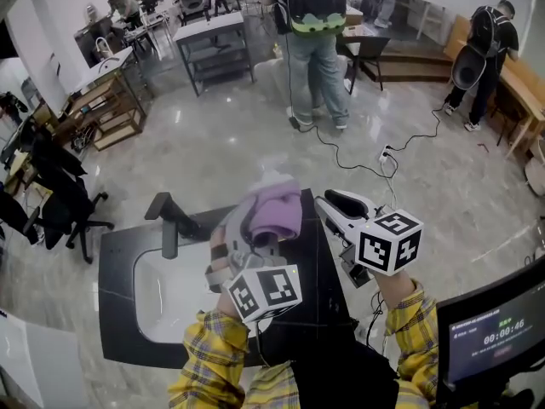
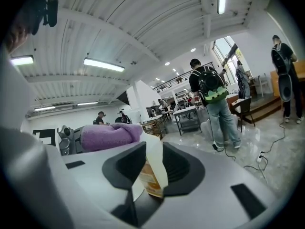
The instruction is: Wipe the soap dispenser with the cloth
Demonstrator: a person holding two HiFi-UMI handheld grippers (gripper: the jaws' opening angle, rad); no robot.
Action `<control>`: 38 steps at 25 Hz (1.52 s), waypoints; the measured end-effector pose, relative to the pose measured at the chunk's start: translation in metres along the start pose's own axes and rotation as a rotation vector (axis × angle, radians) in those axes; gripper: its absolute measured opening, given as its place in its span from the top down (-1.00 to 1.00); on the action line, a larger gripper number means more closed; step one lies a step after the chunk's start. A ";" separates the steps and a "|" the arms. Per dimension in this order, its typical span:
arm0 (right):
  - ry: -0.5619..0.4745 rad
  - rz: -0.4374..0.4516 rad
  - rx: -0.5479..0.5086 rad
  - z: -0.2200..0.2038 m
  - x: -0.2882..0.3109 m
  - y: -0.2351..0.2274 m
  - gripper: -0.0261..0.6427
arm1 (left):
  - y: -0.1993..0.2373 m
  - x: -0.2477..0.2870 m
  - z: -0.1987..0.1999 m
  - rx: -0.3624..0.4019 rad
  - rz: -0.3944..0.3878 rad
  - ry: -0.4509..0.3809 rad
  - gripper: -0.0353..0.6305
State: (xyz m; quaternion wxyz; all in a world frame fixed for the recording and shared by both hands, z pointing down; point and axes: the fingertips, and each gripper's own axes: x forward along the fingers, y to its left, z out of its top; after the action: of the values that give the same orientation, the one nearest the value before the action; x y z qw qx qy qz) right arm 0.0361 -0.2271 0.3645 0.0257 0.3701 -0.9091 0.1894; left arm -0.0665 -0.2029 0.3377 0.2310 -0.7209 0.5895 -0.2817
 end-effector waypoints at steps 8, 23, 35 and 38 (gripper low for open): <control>0.008 0.008 0.034 -0.004 -0.001 0.003 0.64 | -0.011 -0.002 0.001 0.029 -0.009 0.018 0.68; 0.024 -0.021 0.042 -0.018 0.004 -0.001 0.65 | -0.063 -0.004 -0.051 -0.018 -0.121 0.106 0.68; 0.070 -0.016 0.043 -0.036 0.014 -0.007 0.65 | -0.108 0.014 -0.106 -0.018 -0.204 0.200 0.68; 0.078 -0.011 0.043 -0.039 0.017 -0.007 0.65 | -0.119 0.016 -0.117 -0.020 -0.234 0.222 0.68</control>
State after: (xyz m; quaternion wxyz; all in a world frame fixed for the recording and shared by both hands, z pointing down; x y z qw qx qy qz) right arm 0.0253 -0.2287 0.4058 0.0541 0.3679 -0.9011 0.2230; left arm -0.0576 -0.1955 0.5052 0.1230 -0.7513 0.5262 -0.3789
